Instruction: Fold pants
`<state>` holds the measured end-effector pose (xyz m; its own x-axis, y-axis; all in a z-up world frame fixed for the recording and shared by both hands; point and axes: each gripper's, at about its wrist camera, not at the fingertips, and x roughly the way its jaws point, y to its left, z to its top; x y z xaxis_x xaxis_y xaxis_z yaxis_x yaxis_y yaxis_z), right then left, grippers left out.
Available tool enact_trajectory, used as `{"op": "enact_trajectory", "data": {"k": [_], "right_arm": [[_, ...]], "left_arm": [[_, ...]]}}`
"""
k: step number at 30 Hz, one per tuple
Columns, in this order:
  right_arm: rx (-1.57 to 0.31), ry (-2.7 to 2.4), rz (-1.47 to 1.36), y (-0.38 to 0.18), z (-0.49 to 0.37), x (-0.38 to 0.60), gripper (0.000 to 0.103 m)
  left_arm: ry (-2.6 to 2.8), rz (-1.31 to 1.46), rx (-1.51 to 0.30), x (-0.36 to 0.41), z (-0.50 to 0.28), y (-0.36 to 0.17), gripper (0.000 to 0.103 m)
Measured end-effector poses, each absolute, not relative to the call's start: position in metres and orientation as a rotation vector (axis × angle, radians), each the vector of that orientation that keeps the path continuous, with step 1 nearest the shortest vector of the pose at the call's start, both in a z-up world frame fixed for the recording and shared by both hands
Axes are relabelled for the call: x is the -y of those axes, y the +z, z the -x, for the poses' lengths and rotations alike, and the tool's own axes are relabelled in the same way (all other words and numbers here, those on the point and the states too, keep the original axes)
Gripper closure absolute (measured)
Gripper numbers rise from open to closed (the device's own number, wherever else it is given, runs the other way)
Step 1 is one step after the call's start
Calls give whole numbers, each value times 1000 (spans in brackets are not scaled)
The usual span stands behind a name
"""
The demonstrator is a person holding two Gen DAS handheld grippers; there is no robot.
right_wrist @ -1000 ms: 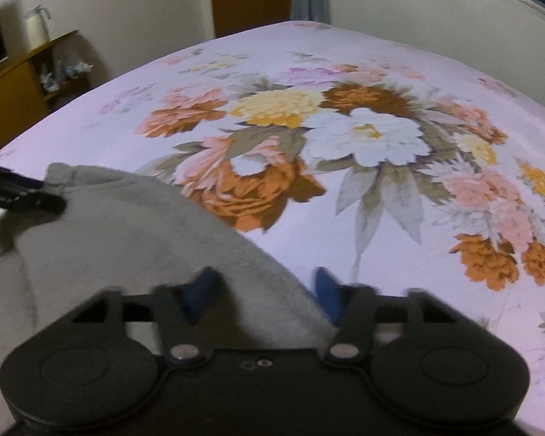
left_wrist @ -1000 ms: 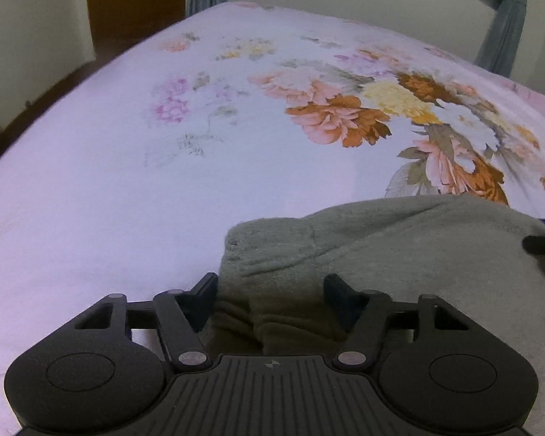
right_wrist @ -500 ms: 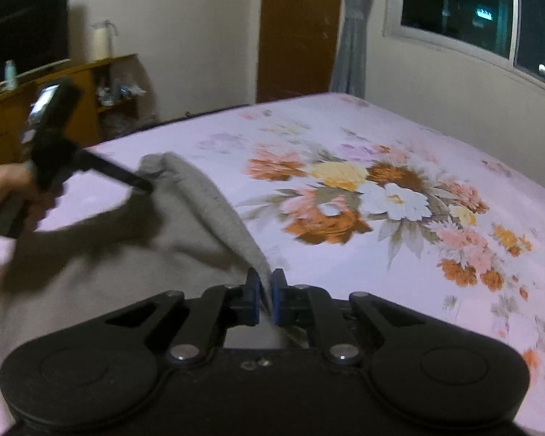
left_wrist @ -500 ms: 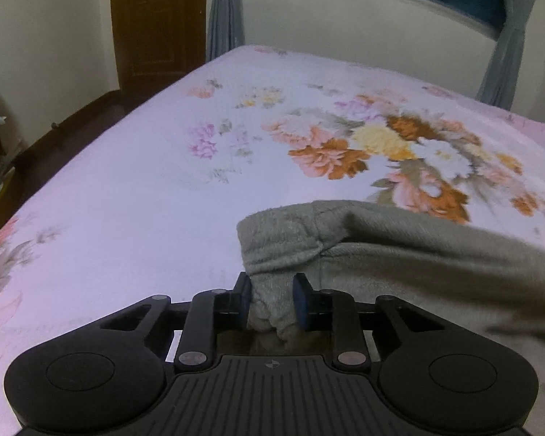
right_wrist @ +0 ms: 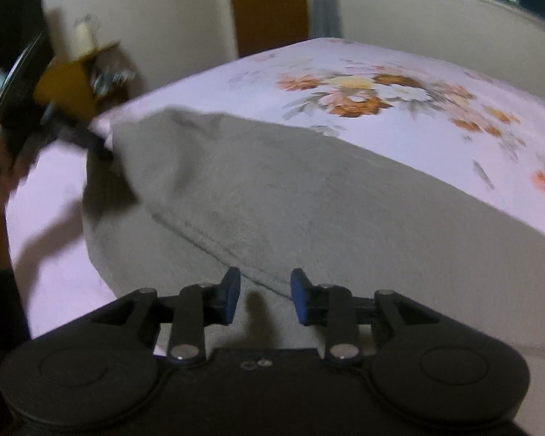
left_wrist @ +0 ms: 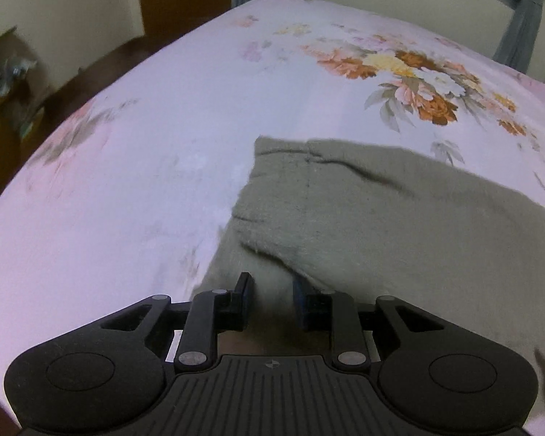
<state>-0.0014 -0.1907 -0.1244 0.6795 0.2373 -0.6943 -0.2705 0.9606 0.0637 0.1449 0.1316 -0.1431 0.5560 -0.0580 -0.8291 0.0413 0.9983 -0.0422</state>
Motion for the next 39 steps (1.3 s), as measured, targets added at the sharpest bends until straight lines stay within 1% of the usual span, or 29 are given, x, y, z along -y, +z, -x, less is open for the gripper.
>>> {"op": "enact_trajectory", "data": {"k": [1, 3, 4, 7, 10, 14, 20, 21, 22, 23, 25, 26, 27, 28, 29, 30, 34, 37, 39], "right_arm": [[-778, 267, 23, -124, 3, 196, 70], [-796, 230, -33, -124, 4, 210, 69], [-807, 217, -63, -127, 7, 215, 69], [-846, 177, -157, -135, 5, 230, 67], [-858, 166, -219, -141, 14, 237, 67], [-870, 153, -291, -145, 17, 245, 67], [-881, 135, -418, -153, 12, 253, 67], [-874, 125, -446, -154, 9, 255, 67], [-864, 113, -484, -154, 4, 259, 67], [-848, 99, -541, -156, 0, 264, 65], [-820, 62, -666, -164, -9, 275, 65], [-809, 45, -721, -169, -12, 280, 68], [-802, 22, -758, -172, -13, 283, 83], [-800, 8, -770, -173, -13, 283, 91], [-793, 5, -758, -170, -11, 282, 93], [-772, 18, -718, -163, -6, 276, 94], [-705, 108, -534, -122, 27, 251, 94], [-690, 171, -477, -106, 51, 239, 94], [-707, 195, -443, -103, 56, 229, 94]], "left_arm": [[-64, 49, -981, -136, -137, -141, 73], [-73, 143, -992, -144, -123, -136, 52], [-89, 201, -1000, -147, -119, -134, 49], [-148, 339, -1041, -144, -116, -139, 49], [-198, 521, -1087, -139, -119, -155, 49], [-170, 603, -1138, -126, -127, -187, 50], [-99, 676, -1066, -121, -140, -205, 50], [-92, 692, -1055, -120, -143, -205, 50], [-82, 704, -1042, -120, -144, -205, 55], [-77, 703, -1036, -121, -147, -204, 64], [-69, 688, -1029, -122, -153, -202, 70], [-62, 682, -1027, -122, -153, -202, 76], [-56, 683, -1022, -123, -153, -201, 82], [-53, 686, -1014, -124, -156, -200, 85], [-58, 689, -1001, -125, -153, -197, 87], [-70, 678, -988, -127, -150, -191, 89], [-133, 627, -926, -139, -128, -161, 89], [-156, 612, -896, -155, -107, -144, 89], [-151, 576, -894, -165, -97, -145, 89]]}}
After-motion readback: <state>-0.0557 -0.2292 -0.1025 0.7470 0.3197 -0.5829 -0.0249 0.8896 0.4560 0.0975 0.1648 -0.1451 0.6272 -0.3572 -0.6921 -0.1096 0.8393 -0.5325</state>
